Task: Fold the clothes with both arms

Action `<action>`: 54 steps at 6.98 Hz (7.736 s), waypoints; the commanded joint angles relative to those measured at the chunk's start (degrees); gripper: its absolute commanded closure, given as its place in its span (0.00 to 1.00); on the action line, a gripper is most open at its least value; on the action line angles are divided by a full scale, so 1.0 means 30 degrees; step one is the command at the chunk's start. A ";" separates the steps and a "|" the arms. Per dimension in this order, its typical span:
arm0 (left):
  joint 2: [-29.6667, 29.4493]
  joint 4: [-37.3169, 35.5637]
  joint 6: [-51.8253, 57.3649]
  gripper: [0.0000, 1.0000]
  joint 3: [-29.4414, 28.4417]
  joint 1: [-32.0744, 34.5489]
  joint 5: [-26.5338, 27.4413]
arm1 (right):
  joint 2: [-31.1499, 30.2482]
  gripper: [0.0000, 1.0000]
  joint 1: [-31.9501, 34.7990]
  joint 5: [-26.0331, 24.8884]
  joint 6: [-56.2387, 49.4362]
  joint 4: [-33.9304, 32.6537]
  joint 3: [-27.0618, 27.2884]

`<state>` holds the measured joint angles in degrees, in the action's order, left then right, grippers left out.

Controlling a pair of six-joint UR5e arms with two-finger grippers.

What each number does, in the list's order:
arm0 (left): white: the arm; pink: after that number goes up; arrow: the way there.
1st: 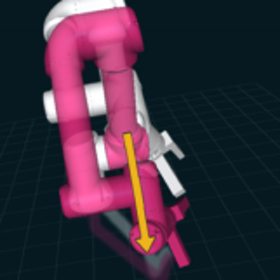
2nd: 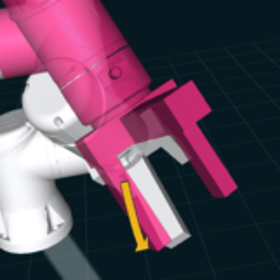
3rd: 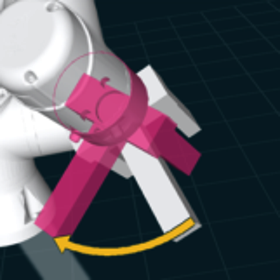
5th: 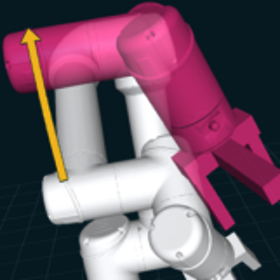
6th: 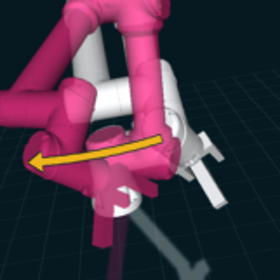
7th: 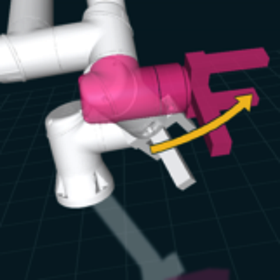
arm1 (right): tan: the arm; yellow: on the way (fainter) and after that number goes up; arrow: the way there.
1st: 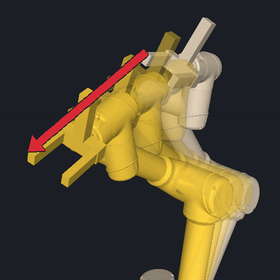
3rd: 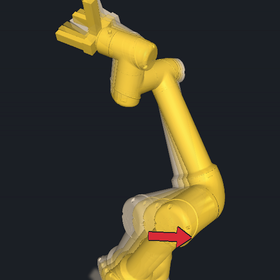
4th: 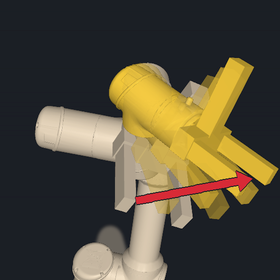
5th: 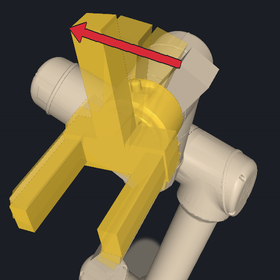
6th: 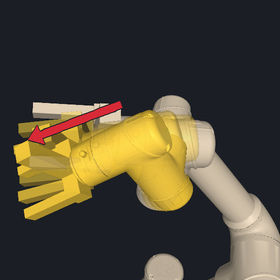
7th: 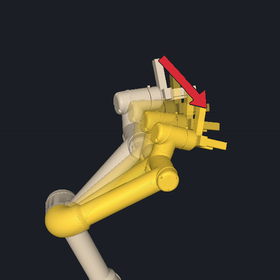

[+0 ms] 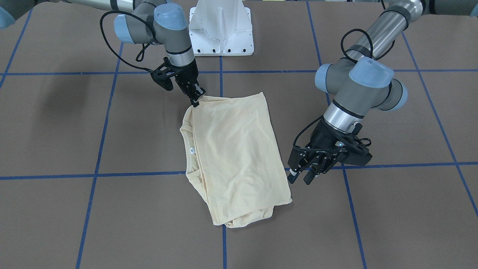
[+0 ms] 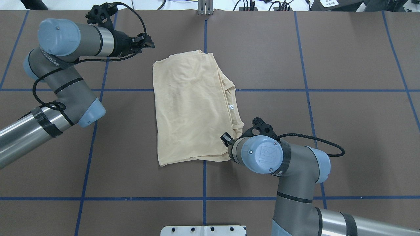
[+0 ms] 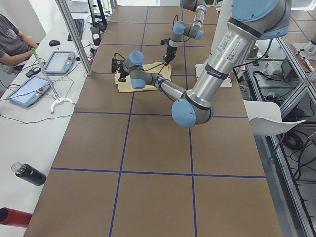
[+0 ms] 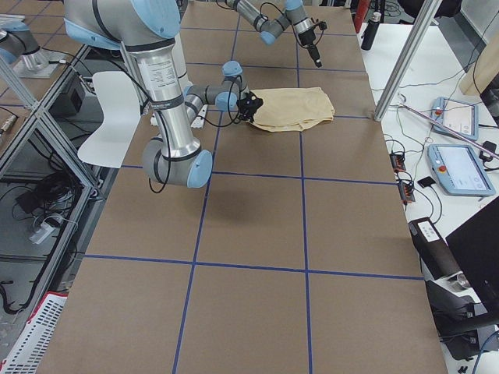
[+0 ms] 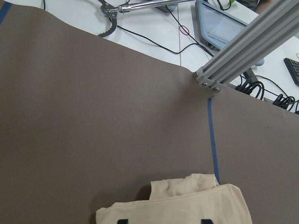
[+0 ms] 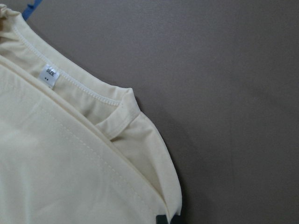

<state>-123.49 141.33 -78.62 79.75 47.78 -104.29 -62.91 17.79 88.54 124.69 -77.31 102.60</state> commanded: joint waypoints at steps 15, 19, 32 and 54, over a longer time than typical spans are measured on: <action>0.7793 -0.1846 -1.2994 0.39 0.8780 -1.2557 0.8571 | -0.1941 1.00 -0.1857 -0.1418 0.1152 -0.0276 0.3152; 0.7823 -0.1846 -1.3023 0.48 0.8780 -1.2937 0.8542 | -0.1882 1.00 -0.1886 -0.1389 0.1152 -0.0276 0.3182; 0.7707 -0.5172 -1.2877 1.00 1.4305 -1.2881 0.7518 | -0.2673 1.00 -0.1131 -0.1185 0.0949 -0.0276 0.4906; 0.6052 -0.0791 1.1972 0.27 0.2711 0.5473 -0.4713 | 0.1147 0.00 1.8717 1.3949 -2.7812 0.0062 -0.9598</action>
<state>-109.87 139.10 -51.13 85.67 59.62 -113.22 -54.86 67.36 126.02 54.74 -72.62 70.99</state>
